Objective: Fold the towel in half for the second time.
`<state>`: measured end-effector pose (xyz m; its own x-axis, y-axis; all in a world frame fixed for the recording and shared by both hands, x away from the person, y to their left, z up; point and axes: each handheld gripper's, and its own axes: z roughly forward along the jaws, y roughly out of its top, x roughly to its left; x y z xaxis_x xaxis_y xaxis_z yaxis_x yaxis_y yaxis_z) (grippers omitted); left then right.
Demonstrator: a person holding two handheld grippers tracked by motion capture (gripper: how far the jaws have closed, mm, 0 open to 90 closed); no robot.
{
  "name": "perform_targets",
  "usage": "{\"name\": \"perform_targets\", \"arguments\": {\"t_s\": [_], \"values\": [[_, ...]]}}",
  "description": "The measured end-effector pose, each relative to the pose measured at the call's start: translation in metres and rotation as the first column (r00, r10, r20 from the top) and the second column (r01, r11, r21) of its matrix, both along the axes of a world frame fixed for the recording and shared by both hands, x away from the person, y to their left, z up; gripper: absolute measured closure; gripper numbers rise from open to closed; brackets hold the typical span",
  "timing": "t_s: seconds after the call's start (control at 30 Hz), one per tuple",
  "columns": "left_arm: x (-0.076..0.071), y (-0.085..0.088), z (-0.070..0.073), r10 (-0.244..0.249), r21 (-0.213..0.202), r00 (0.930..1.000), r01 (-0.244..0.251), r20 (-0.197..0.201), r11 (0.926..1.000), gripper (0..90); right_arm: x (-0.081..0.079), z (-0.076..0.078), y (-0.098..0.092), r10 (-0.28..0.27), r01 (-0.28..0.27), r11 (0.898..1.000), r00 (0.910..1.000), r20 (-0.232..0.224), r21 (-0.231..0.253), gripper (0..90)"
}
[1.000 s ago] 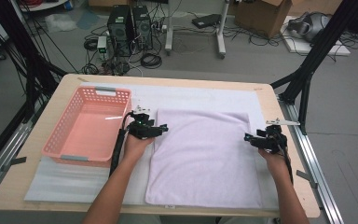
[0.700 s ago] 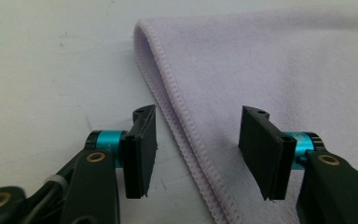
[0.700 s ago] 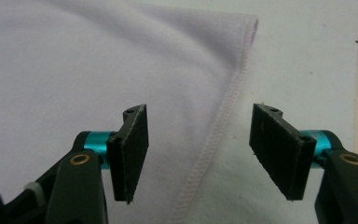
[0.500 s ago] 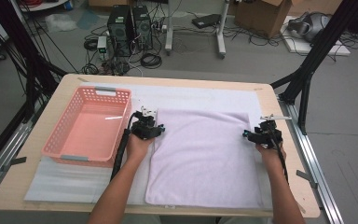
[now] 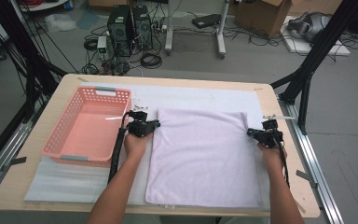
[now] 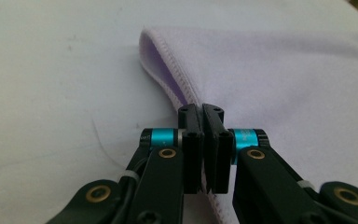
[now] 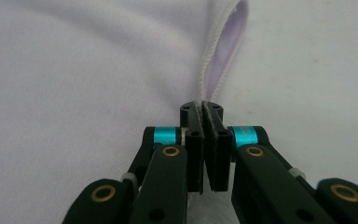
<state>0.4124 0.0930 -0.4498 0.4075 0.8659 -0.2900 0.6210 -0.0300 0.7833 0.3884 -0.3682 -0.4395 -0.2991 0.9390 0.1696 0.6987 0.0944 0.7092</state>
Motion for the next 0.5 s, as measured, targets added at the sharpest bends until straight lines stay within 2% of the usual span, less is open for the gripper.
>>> {"name": "perform_targets", "arguments": {"t_s": [0.07,0.17,0.23,0.27,0.37,0.5], "values": [[-0.002,0.002,0.007,0.009,-0.032,0.9996,-0.009,0.026,0.9995,86.4,-0.002,0.004,-0.006,-0.015,0.013,0.999,0.9995,0.028,0.052,87.8],[-0.004,0.004,0.012,0.01,-0.055,0.9992,-0.008,0.039,0.9985,86.5,-0.005,0.01,-0.01,-0.017,0.013,0.998,0.9975,0.069,0.061,87.7],[-0.006,0.005,0.014,0.005,-0.062,0.9991,-0.002,0.042,0.9981,86.5,-0.007,0.013,-0.011,-0.013,0.007,0.998,0.997,0.076,0.068,87.8],[-0.008,0.006,0.017,-0.001,-0.06,0.9989,0.004,0.046,0.9982,86.5,-0.012,0.017,-0.013,-0.007,-0.001,0.996,0.9961,0.088,0.089,87.7],[-0.015,0.008,0.023,-0.019,-0.061,0.9988,0.021,0.044,0.9979,86.4,-0.019,0.024,-0.014,0.011,-0.021,0.995,0.9944,0.106,0.096,87.7],[-0.027,0.008,0.035,-0.055,-0.025,0.9975,0.056,0.043,0.9981,86.4,-0.029,0.03,-0.014,0.033,-0.046,0.994,0.9923,0.119,0.104,87.6]]}}
